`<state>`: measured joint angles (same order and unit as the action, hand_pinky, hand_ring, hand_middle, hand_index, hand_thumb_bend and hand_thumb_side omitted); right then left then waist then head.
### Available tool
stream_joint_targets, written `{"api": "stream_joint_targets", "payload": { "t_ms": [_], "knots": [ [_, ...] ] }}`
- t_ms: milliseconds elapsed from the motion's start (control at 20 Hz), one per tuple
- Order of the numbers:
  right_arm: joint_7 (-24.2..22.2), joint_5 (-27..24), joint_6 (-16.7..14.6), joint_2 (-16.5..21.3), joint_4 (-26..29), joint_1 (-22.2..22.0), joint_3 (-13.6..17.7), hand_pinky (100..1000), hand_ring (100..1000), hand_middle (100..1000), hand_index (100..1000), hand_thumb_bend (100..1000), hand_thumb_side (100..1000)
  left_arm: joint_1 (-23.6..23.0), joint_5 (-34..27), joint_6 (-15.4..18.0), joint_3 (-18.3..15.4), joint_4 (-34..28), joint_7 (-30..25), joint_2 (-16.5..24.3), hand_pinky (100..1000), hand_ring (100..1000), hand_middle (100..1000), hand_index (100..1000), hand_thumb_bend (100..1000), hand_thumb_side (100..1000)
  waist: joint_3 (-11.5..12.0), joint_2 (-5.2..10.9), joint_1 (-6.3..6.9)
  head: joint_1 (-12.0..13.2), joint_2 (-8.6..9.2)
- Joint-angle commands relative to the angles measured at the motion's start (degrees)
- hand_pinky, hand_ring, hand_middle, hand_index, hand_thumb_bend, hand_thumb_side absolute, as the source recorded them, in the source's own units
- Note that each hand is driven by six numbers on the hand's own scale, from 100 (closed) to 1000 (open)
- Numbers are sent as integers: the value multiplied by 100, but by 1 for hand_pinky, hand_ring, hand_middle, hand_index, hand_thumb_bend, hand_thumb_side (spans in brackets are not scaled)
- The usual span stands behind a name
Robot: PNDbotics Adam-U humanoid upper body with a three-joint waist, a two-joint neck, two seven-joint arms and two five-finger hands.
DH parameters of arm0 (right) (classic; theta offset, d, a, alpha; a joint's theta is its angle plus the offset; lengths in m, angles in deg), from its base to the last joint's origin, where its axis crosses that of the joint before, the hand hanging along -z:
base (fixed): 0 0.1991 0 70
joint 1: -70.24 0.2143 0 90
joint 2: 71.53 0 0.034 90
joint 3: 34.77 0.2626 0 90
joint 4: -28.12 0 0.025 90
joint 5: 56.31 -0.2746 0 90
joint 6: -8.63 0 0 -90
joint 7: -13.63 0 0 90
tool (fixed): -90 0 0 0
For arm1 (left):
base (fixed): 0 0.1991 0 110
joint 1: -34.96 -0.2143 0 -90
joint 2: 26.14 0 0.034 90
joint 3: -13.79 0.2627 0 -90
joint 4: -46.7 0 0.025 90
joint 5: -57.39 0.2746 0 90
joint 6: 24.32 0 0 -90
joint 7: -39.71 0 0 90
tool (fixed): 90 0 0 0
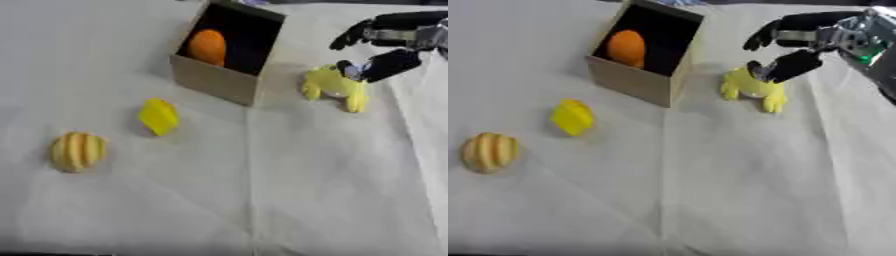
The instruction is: Pick up objects on the table and place them in the box.
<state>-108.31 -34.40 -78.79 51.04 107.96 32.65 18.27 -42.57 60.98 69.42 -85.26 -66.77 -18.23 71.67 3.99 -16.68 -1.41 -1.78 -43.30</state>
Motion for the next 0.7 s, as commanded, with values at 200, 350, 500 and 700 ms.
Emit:
{"api": "stream_joint_targets", "payload": {
  "t_ms": [200, 350, 500, 700],
  "knots": [
    [-7, 222, -197, 81, -401, -17, 133, 909, 926, 866, 932, 174, 622, 56, -29, -1, -49, -113, 8, 150, 772, 664, 629, 794, 329, 563, 21, 45, 35, 51, 79],
    [-21, 330, -290, 63, -518, -39, 189, 909, 928, 868, 934, 203, 595, 68, -41, 4, -41, -113, 4, 136, 772, 664, 629, 794, 328, 565, 12, 27, 44, 66, 113],
    [-6, 417, -337, 32, -691, -72, 257, 910, 928, 868, 937, 260, 545, 67, -53, 3, -45, -113, 6, 128, 772, 664, 628, 794, 326, 566, 12, 7, 57, 70, 144],
    [-110, 438, -454, -13, -827, -116, 276, 912, 935, 873, 944, 383, 449, 67, -74, -3, -48, -113, 13, 119, 773, 663, 627, 794, 324, 568, 24, -22, 73, 72, 157]
  ]
}}
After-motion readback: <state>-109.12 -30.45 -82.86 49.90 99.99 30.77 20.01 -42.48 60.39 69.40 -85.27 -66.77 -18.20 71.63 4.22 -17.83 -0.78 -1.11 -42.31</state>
